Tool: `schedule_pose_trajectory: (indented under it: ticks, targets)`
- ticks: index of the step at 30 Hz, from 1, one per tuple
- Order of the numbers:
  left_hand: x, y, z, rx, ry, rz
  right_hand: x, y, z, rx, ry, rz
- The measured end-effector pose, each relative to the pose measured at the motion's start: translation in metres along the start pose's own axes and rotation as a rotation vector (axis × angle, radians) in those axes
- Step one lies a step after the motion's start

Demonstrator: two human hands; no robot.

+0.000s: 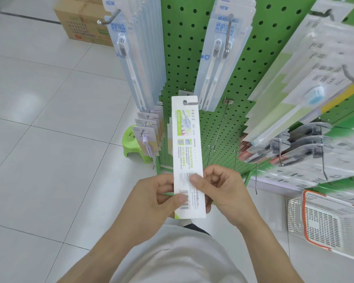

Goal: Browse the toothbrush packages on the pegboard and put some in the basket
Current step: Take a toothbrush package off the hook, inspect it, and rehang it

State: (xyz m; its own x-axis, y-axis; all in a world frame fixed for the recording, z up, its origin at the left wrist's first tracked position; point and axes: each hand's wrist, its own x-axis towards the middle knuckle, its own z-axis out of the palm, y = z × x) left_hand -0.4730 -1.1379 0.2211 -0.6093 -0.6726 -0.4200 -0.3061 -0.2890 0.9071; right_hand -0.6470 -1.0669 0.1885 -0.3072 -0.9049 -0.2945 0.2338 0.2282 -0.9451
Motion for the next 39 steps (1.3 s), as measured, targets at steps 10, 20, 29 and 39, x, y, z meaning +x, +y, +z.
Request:
schedule_pose_trajectory:
  ticks: [10, 20, 29, 39]
  targets:
    - [0.012, -0.002, -0.006, 0.092, 0.172, 0.128, -0.004, 0.004, -0.006, -0.17, -0.159, -0.052]
    - [0.023, -0.002, -0.011, 0.034, 0.093, 0.061, -0.003, 0.008, 0.004, -0.139, -0.061, -0.159]
    - [0.028, 0.0, -0.007, 0.013, 0.203, 0.11, -0.001, -0.002, -0.004, -0.302, -0.138, -0.058]
    - [0.039, 0.006, -0.02, 0.092, 0.076, 0.172, 0.005, -0.006, -0.001, -0.344, -0.095, -0.084]
